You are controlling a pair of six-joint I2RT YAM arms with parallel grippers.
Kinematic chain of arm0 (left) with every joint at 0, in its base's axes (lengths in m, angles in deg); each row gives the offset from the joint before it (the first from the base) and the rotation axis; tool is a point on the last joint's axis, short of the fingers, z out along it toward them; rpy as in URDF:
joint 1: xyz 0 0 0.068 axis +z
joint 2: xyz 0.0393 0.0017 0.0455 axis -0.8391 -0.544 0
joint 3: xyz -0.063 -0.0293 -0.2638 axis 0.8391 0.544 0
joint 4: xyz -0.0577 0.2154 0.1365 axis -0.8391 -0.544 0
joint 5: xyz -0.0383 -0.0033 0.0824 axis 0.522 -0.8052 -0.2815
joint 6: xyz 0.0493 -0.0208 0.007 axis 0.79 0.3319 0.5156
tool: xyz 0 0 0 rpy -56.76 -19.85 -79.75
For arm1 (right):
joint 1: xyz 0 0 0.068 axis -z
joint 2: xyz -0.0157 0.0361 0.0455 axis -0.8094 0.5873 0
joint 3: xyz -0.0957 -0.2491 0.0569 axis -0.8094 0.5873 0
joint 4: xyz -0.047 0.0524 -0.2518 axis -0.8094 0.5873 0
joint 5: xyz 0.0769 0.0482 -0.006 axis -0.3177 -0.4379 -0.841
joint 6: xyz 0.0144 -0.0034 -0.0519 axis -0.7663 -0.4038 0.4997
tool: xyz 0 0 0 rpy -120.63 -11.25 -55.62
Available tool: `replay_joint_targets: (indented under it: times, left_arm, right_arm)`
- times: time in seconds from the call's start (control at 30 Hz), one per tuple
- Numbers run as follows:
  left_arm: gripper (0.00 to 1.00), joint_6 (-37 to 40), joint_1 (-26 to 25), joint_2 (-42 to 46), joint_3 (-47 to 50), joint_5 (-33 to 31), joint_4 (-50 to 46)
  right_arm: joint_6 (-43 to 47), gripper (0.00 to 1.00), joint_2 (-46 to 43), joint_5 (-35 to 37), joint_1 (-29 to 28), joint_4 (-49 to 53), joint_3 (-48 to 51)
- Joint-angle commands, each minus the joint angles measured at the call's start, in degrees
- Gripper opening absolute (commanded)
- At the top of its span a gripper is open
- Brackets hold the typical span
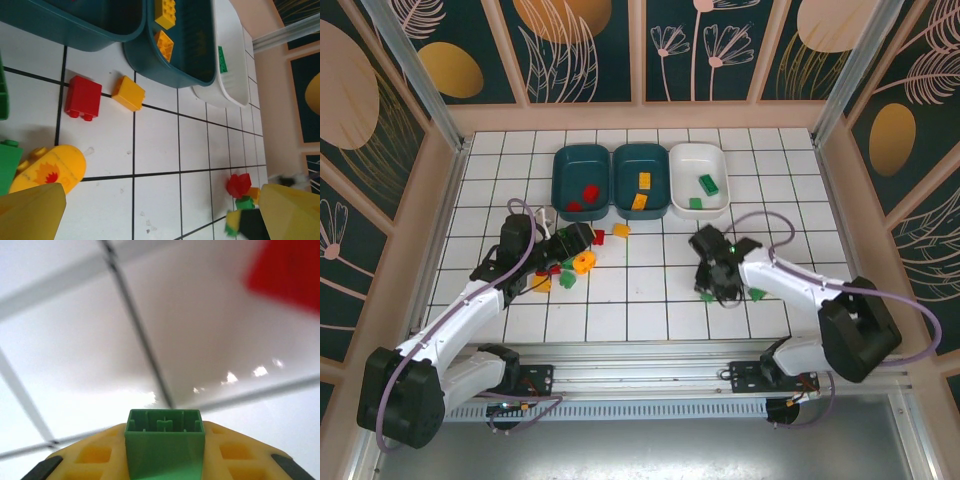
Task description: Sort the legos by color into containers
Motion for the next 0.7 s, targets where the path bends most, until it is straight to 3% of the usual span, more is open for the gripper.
replay_joint_targets:
  times: [0.0, 0.17, 0.37, 0.47, 0.57, 0.67]
  left_arm:
    - [0.98, 2.3, -0.2, 3.3, -1.8, -5.8, -4.7]
    - [0.99, 1.4, -0.1, 7.5, -1.4, -11.8, -9.2]
    - [0.99, 0.4, -0.1, 6.9, 0.7, -3.3, -8.0]
    - [0.98, 0.4, -0.1, 7.5, 0.8, -2.3, -8.8]
    - [0.98, 0.1, -0.1, 8.6, 0.7, -2.1, -9.2]
    - [0.99, 0.4, -0.1, 9.4, -0.1, -2.2, -10.0]
  right_arm:
    - [9.2, 0.18, 4.8, 5.3, 4.5, -3.5, -11.7]
    - [18.8, 0.19, 18.8, 7.9, 10.9, -11.1, -27.1]
    - [29.2, 0.25, 40.0, 6.3, 16.0, -5.7, -52.1]
    - [29.9, 0.36, 47.0, 7.6, 16.4, -1.3, -61.2]
    - [28.1, 0.59, 48.4, 9.1, 17.1, -0.7, -64.3]
    - [27.5, 0.65, 44.9, 9.0, 17.4, -2.5, -63.5]
